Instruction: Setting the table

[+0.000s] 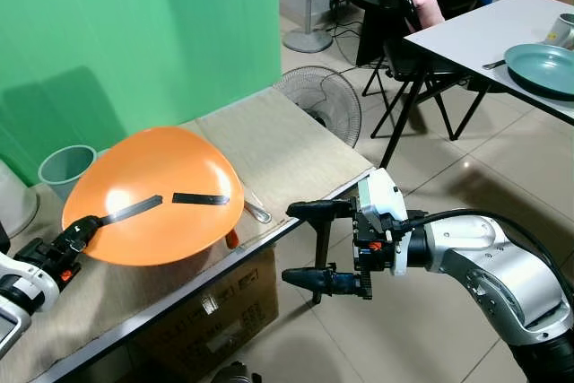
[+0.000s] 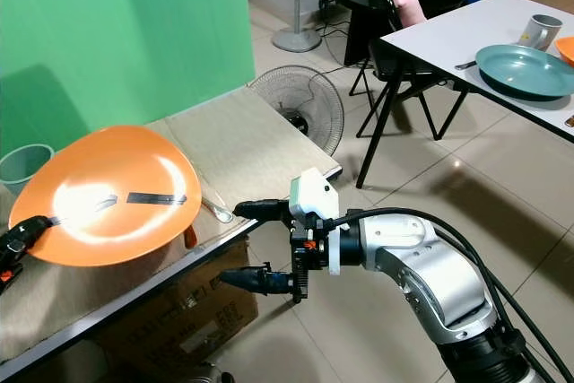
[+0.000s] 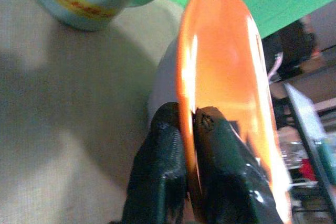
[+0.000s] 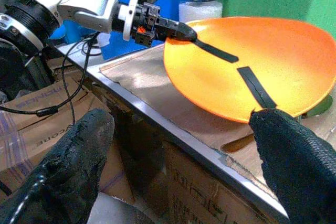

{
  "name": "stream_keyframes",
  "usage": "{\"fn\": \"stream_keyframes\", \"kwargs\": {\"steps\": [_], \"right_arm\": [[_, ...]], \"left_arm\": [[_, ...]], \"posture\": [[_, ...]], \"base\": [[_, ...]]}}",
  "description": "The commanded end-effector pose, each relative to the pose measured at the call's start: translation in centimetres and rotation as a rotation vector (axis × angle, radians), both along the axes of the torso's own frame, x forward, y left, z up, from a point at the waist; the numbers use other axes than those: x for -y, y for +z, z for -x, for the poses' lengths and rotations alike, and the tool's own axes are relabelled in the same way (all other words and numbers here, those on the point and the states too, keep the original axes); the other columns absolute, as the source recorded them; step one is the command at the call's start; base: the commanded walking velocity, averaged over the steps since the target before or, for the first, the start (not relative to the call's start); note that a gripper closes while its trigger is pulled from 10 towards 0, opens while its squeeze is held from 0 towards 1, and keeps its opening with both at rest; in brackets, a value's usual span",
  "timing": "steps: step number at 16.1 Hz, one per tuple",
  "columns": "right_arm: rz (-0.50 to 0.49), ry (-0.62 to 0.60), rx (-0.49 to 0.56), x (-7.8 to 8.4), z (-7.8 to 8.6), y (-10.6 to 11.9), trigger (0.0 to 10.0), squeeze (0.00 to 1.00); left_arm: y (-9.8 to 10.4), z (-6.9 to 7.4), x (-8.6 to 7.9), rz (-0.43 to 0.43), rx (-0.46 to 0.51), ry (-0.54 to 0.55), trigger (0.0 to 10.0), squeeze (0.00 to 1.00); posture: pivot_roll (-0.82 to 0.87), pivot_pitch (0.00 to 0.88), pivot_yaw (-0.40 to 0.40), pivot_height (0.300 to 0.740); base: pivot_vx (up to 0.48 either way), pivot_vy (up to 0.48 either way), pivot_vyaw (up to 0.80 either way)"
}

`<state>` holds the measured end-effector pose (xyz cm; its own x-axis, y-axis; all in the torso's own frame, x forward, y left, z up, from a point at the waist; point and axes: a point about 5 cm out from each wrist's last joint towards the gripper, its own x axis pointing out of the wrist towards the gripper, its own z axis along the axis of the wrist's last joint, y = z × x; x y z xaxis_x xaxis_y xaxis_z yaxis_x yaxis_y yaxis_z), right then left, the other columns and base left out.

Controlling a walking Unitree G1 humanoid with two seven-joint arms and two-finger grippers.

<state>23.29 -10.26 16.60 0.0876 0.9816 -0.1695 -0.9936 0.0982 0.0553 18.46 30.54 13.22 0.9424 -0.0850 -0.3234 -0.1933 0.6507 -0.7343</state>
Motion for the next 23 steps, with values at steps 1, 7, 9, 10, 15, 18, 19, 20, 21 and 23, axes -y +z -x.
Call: {"fn": "stream_keyframes", "kwargs": {"steps": [1,7,9,10,15,18,19,20,21,23], "right_arm": [[0.01,0.006,0.018,-0.1,-0.2,0.1,10.0,0.0],[0.011,0.006,0.028,-0.1,-0.3,0.2,10.0,0.0],[0.009,0.002,0.032,-0.1,-0.5,0.2,10.0,0.0],[0.009,0.001,0.033,-0.1,-0.5,0.2,10.0,0.0],[0.009,-0.001,0.035,0.0,-0.5,0.2,10.0,0.0],[0.0,-0.004,0.031,0.1,-0.6,0.2,10.0,0.0],[-0.004,-0.006,0.03,0.1,-0.6,0.2,10.0,0.0],[-0.011,-0.012,0.028,0.1,-0.7,0.3,10.0,0.0],[-0.016,-0.024,0.028,0.2,-0.8,0.4,10.0,0.0],[-0.03,-0.109,0.036,0.7,-1.4,0.6,10.0,0.0]], "left_arm": [[-0.3,0.3,-0.5,0.002,-0.032,0.046,0.0,0.0],[0.2,0.3,-1.3,0.085,0.056,0.148,0.0,0.0],[0.8,0.1,-1.9,0.131,0.118,0.193,0.0,0.0],[0.9,0.1,-2.0,0.139,0.127,0.198,0.0,0.0],[1.9,-0.1,-1.6,0.22,0.221,0.188,0.0,0.0],[2.9,-0.2,-0.8,0.264,0.295,0.154,0.0,0.0],[3.3,-0.2,-0.6,0.268,0.318,0.141,0.0,0.0],[4.0,-0.2,-0.2,0.249,0.357,0.101,0.0,0.0],[5.0,-0.4,0.6,0.241,0.412,0.056,0.0,0.0],[6.9,-1.1,2.7,0.185,0.46,-0.028,0.0,0.0]], "posture": [[0.06,0.0,0.09,0.74],[0.06,0.0,0.081,0.74],[0.06,0.0,0.081,0.74],[0.06,0.0,0.081,0.74],[0.06,0.0,0.08,0.74],[0.06,0.0,0.079,0.74],[0.06,0.0,0.079,0.74],[0.06,0.0,0.077,0.74],[0.06,0.0,0.073,0.74],[0.07,0.0,0.067,0.74]], "base": [[0.0,0.0,0.0],[0.0,0.0,0.0],[0.0,0.0,0.0],[0.0,0.0,0.0],[0.0,0.0,0.0],[0.0,0.0,0.0],[0.0,0.0,0.0],[0.0,0.0,0.0],[0.0,0.0,0.0],[0.0,0.0,0.0]]}}
